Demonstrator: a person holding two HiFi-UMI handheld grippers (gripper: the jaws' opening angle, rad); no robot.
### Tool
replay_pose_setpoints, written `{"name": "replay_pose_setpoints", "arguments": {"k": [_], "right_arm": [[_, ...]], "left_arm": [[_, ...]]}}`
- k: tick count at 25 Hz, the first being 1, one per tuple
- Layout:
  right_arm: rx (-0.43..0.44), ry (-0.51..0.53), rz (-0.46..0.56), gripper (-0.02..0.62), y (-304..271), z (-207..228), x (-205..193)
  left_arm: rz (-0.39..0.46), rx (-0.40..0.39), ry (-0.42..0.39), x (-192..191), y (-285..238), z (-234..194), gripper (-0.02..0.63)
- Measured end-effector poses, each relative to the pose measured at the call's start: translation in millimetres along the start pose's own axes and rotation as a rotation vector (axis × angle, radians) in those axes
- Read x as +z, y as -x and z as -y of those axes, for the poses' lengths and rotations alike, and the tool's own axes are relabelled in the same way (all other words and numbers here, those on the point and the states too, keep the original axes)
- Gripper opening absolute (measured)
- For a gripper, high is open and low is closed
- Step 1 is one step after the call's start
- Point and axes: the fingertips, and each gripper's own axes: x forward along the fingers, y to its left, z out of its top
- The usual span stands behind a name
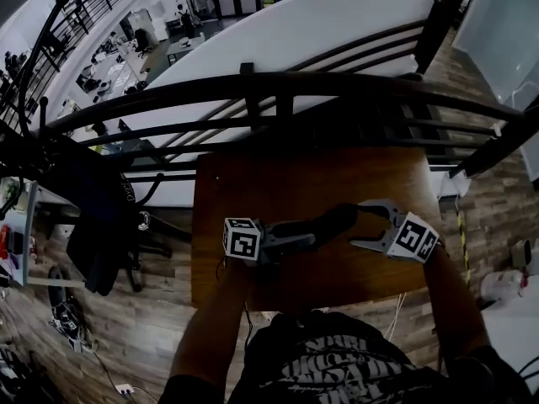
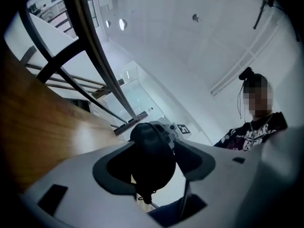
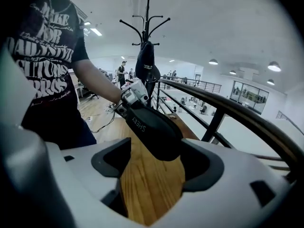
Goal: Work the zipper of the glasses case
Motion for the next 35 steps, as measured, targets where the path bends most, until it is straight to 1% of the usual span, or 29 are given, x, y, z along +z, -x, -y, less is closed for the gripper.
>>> {"name": "replay_pose_setpoints", "arguments": {"k": [3,6,11,15,20,23,25,27,30,32,33,35], "right_arm": [[-0.001,0.016,-0.012,0.305,-10.0,-4.6,-4.6],[0.028,0.014,-0.007,0.305,-11.7,-13.3,-5.8],[0.094,-0.004,-0.008,0.305,-7.4,-16.6,-3.2],[0.128,0.006,-0.024,0.305,-7.2,-11.2,5.8],[0.102,0.027,-0.047,0.305,-17.1,-7.3,7.8],[0.101,0.021,-0.041,0.305,-20.5,-12.8,5.5],[0.127,0.009,-0.043,0.305,-21.7,-14.4,3.1],[0.171,-0.025,-0.027,0.305,-20.2,-16.0,3.4],[0.277,-0.091,0.035,0.305,-17.5,-30.0,14.2],[0.332,-0.115,0.066,0.305,-19.7,-43.4,23.7],[0.345,-0.116,0.075,0.305,-21.1,-48.5,26.3],[0.342,-0.106,0.083,0.305,-23.5,-54.3,26.9]], "left_arm": [[0.03,0.005,0.022,-4.2,9.0,-4.9,0.267],[0.041,-0.011,0.039,-6.3,17.9,-2.3,0.264],[0.025,-0.045,0.054,-8.0,18.7,4.6,0.259],[0.014,-0.06,0.055,-11.3,16.2,8.3,0.252],[0.058,-0.074,0.074,-11.9,20.6,8.9,0.244],[0.043,-0.082,0.076,-17.6,22.5,12.5,0.244],[0.028,-0.101,0.075,-19.5,23.6,16.8,0.241],[0.018,-0.12,0.074,-19.7,22.4,20.9,0.239],[-0.01,-0.144,0.063,-20.9,16.5,28.8,0.239],[-0.042,-0.155,0.047,-24.1,13.2,35.6,0.238],[-0.053,-0.157,0.039,-25.4,12.2,38.2,0.238],[-0.057,-0.154,0.028,-26.2,13.3,40.6,0.236]]}}
